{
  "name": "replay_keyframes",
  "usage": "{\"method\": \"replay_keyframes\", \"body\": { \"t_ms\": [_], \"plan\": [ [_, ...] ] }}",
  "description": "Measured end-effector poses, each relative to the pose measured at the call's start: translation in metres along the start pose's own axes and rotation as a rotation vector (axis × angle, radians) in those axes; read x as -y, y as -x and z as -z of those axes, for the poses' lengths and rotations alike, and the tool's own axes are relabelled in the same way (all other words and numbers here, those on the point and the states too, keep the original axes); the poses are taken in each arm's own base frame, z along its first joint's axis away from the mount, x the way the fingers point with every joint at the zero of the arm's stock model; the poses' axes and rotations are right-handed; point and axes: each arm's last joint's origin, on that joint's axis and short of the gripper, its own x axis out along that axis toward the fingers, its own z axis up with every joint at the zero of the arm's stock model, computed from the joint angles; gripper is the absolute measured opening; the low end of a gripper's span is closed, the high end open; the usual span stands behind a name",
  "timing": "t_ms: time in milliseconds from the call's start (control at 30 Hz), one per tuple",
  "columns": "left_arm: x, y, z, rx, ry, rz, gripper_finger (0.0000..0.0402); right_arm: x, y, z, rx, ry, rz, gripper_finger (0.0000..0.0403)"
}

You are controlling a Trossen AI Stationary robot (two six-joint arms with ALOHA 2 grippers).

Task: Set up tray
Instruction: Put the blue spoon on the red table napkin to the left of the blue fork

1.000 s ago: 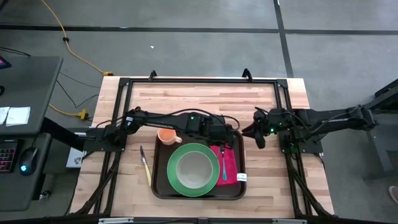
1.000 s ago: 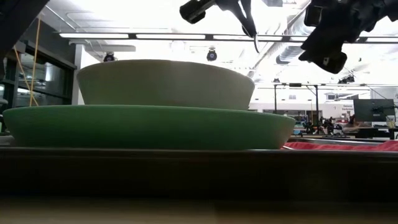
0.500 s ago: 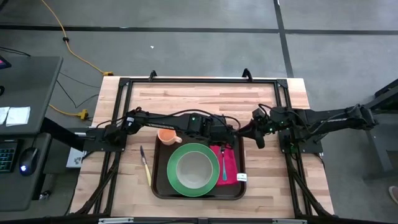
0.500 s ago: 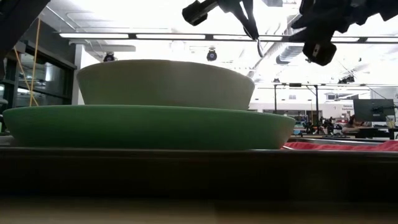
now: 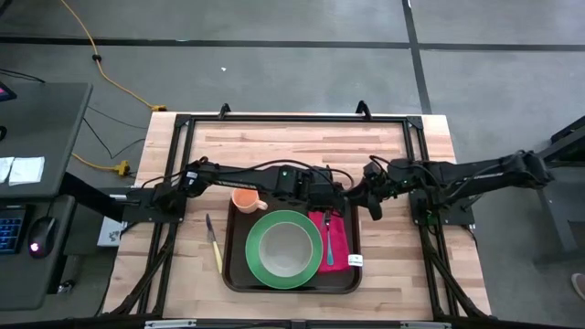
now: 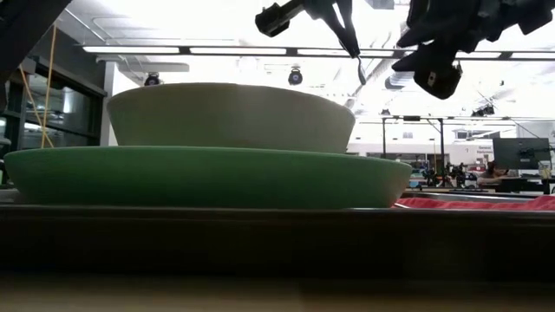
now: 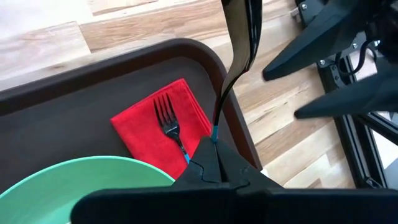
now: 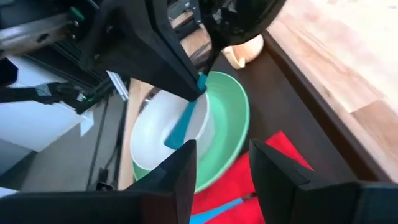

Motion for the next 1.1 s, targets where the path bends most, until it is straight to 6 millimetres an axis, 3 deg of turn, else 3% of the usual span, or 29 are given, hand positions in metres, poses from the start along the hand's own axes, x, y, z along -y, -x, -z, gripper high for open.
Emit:
{"method": "replay_keyframes", "body": {
  "t_ms": [233, 500, 800, 1100],
  "plan": [
    [-0.001, 0.0, 0.0, -0.001, -0.003, -0.011, 0.0003, -0.002, -0.011, -0.004, 0.032, -0.006, -0.039, 0.0149],
    [-0.002, 0.0, 0.0, -0.003, -0.006, -0.019, 0.0003, -0.005, -0.011, -0.009, 0.09, -0.001, -0.053, 0.0167],
    [-0.001, 0.0, 0.0, 0.006, -0.011, -0.015, 0.0003, -0.003, -0.012, -0.01, 0.117, -0.028, -0.009, 0.017],
    [-0.003, 0.0, 0.001, 0.015, -0.017, -0.034, 0.0003, 0.0, -0.026, -0.008, 0.108, -0.054, 0.006, 0.017]
  ]
}}
